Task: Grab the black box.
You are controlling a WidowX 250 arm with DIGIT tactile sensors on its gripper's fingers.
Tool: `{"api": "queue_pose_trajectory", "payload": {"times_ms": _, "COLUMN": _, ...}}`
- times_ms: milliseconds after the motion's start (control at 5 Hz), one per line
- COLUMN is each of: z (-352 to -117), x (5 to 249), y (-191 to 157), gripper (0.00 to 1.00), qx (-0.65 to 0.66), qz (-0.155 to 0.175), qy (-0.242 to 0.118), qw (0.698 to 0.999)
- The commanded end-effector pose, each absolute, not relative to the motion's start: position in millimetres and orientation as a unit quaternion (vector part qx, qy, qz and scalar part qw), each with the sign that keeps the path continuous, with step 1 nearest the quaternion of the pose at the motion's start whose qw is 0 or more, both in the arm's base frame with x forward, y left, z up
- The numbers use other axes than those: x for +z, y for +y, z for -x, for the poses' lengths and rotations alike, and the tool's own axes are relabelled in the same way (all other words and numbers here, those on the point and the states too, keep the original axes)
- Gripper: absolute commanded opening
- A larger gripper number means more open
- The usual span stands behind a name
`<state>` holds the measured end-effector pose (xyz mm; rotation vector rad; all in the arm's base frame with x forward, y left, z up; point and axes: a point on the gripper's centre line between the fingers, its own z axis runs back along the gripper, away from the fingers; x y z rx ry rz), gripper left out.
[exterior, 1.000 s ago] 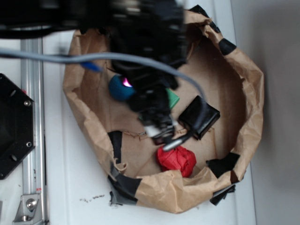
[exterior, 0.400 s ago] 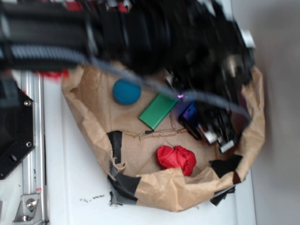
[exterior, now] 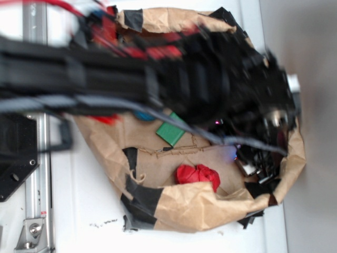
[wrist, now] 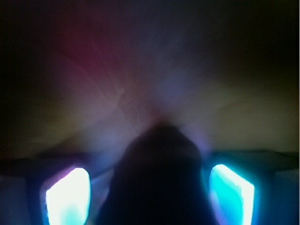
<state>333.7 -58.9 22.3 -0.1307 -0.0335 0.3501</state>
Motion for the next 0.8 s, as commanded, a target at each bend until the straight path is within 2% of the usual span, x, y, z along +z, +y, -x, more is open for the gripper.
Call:
{"api": "queue_pose_trajectory", "payload": {"times_ms": 0, "z": -312, "x": 24, "y": -70, "gripper": 0.0, "qx": 0.095, "qz": 0.022, "qy": -0.023, "qw": 0.995}}
{"api": "queue_pose_trajectory", "payload": {"times_ms": 200, "z": -275, "x": 71, "y": -47, "gripper": 0.0, "qx": -0.006, "qz": -0.02, "qy": -0.065, "qw": 0.998}}
{"api": "queue_pose_trajectory", "payload": {"times_ms": 400, "z": -251, "x": 119, "y": -25, "gripper": 0.0, "qx": -0.131, "qz": -0.037, "qy": -0.092, "qw": 0.986}}
{"api": "queue_pose_trajectory", "payload": {"times_ms": 600, "z": -251, "x": 171, "y": -21, "gripper": 0.0, "qx": -0.11, "qz": -0.062, "qy": -0.081, "qw": 0.989}}
